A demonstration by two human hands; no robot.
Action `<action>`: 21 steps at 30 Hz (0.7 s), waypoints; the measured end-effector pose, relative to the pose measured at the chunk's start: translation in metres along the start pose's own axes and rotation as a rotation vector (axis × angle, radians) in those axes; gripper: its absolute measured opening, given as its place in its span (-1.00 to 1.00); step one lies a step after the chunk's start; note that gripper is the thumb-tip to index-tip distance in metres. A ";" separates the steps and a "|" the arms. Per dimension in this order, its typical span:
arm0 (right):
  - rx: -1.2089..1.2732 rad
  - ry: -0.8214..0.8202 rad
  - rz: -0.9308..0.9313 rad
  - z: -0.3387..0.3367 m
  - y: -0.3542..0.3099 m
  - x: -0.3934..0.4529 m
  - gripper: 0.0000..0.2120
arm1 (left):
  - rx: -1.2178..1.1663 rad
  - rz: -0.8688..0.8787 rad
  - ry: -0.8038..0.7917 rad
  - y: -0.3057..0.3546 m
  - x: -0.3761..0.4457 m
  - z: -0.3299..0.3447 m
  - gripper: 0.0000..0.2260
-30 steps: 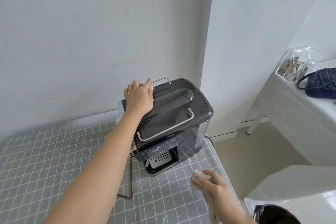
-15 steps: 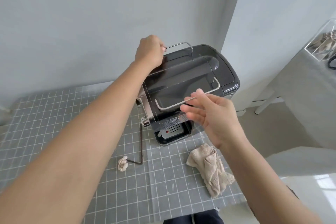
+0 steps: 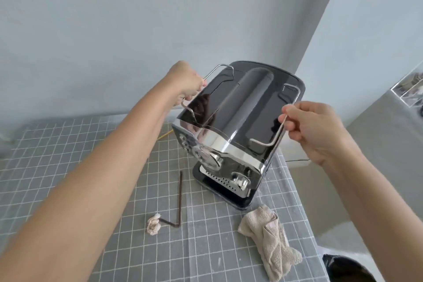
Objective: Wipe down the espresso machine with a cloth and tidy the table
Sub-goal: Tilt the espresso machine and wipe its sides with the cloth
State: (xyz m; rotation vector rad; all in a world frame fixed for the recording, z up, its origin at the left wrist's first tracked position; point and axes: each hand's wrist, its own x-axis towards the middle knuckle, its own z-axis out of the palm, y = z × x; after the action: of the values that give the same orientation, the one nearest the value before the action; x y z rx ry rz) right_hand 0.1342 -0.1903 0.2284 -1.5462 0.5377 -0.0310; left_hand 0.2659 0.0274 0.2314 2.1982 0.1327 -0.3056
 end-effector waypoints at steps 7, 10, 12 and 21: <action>-0.304 -0.097 -0.088 0.008 -0.026 0.056 -0.77 | -0.285 -0.118 -0.079 -0.018 -0.040 -0.020 -0.90; -0.385 -0.120 -0.114 0.011 -0.025 0.072 -0.79 | -0.317 -0.135 -0.067 -0.023 -0.047 -0.019 -0.93; -0.423 -0.134 -0.132 0.013 -0.022 0.081 -0.80 | -0.341 -0.144 -0.059 -0.025 -0.051 -0.016 -0.93; -0.493 -0.175 -0.144 0.019 -0.008 0.102 -0.76 | -0.362 -0.187 0.018 -0.036 -0.051 -0.008 -0.83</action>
State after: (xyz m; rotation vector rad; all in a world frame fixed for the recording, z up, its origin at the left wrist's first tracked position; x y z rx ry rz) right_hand 0.2333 -0.2083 0.2038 -2.0440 0.3047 0.1349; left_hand 0.2107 0.0562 0.2220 1.8327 0.3752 -0.3373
